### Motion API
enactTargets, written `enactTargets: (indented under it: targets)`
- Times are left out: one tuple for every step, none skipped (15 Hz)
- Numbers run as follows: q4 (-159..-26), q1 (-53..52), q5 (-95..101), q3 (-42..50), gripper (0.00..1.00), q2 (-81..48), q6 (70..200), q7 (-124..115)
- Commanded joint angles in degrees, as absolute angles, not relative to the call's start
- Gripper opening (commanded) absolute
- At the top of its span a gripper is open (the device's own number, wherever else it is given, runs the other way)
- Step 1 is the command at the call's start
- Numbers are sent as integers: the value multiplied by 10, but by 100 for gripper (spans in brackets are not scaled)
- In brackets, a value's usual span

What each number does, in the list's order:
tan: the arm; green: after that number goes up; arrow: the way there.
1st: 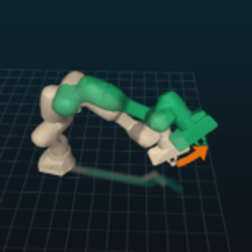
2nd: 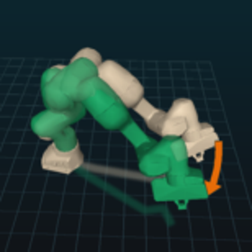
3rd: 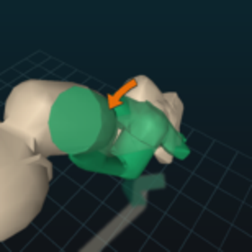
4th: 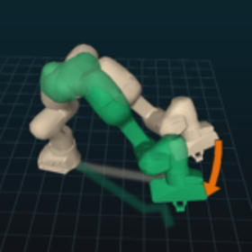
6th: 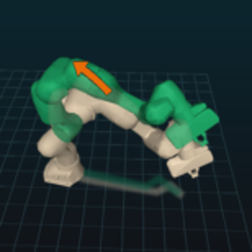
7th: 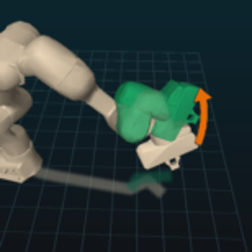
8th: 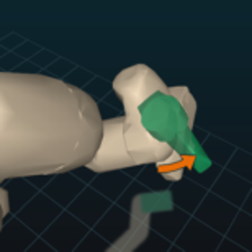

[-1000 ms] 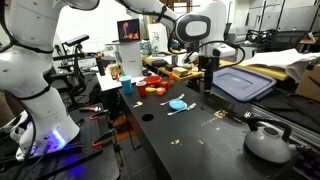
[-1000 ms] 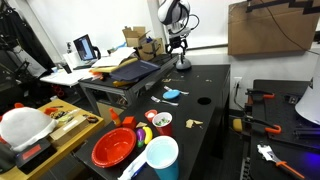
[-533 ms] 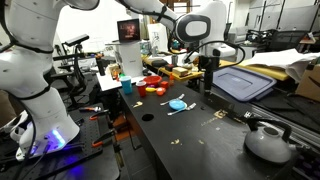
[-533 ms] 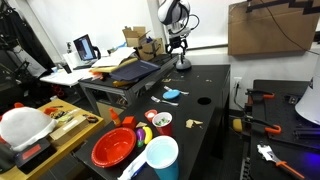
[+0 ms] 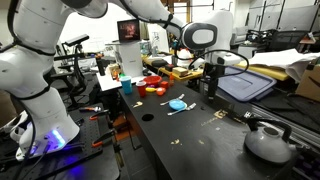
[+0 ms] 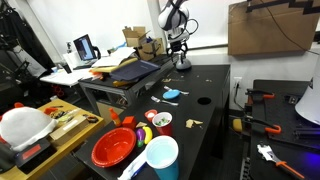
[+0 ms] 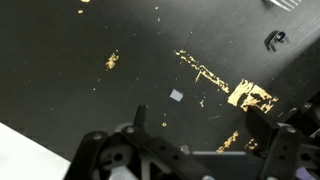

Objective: Move the kettle to the left side of the table

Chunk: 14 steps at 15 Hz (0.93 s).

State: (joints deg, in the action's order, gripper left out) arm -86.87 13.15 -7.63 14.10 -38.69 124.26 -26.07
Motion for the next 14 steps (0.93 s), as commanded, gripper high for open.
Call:
enactTargets:
  targets:
    - [-758,153,-92,151,100,-455,1191,-310]
    - [-734,159,-94,153,100,-470,1178,-319]
    - [-705,167,-95,154,100,-487,1169,-328]
    - [-677,175,-96,154,100,-503,1156,-335]
    - [-646,182,-93,155,100,-521,1147,-343]
    - [-616,189,-90,156,100,-539,1139,-351]
    - [-587,197,-89,154,100,-555,1133,-353]
    - [-555,205,-89,153,100,-574,1123,-358]
    - [-526,211,-88,153,100,-593,1120,-362]
    - [-497,219,-87,153,100,-610,1112,-366]
    - [-469,225,-86,153,100,-629,1106,-367]
    - [-441,232,-86,153,100,-647,1101,-370]
    - [-414,238,-86,153,100,-665,1095,-374]
    - [-390,245,-86,153,100,-680,1090,-379]
